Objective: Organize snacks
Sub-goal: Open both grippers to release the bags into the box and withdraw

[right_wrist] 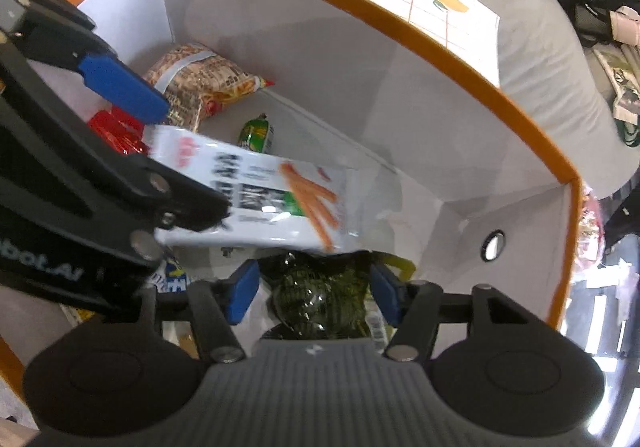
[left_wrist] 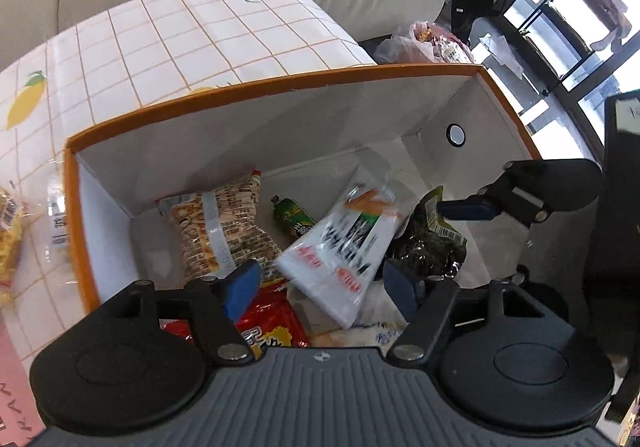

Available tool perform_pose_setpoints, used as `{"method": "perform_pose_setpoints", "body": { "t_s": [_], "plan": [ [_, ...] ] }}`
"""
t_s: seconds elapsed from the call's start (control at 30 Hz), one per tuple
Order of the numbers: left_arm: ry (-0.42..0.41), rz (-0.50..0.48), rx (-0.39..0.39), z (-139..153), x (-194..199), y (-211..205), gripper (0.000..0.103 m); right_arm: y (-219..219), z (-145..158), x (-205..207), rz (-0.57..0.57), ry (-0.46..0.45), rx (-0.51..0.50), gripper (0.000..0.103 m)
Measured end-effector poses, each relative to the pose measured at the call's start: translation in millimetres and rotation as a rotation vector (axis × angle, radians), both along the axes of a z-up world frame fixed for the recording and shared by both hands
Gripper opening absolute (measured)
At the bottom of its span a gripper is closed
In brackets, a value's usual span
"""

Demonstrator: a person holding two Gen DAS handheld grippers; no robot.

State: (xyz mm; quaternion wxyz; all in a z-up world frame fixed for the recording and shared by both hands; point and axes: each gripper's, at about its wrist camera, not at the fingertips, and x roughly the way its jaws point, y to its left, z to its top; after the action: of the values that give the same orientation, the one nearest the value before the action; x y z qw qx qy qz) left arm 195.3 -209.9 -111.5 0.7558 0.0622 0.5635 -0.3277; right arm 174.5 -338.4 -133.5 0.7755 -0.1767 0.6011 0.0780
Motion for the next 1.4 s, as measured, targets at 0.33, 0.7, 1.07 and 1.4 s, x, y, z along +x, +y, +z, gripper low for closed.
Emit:
{"method": "perform_pose_setpoints", "body": {
  "t_s": [0.33,0.7,1.07,1.4],
  "plan": [
    [-0.096,0.022,-0.06,40,-26,24,0.082,-6,36,-10,-0.087,-0.029,-0.037,0.084],
    [-0.295,0.151,-0.084,83,-68,88,0.08,34,77,-84,-0.322,-0.391,0.033,0.085],
    [-0.312,0.358,-0.094,79,-98,170,0.077,110,95,-129,-0.356,-0.537,0.17,0.085],
    [-0.331,0.462,-0.03,63,-116,232,0.077,169,88,-142,-0.266,-0.558,0.255,0.084]
  ]
}}
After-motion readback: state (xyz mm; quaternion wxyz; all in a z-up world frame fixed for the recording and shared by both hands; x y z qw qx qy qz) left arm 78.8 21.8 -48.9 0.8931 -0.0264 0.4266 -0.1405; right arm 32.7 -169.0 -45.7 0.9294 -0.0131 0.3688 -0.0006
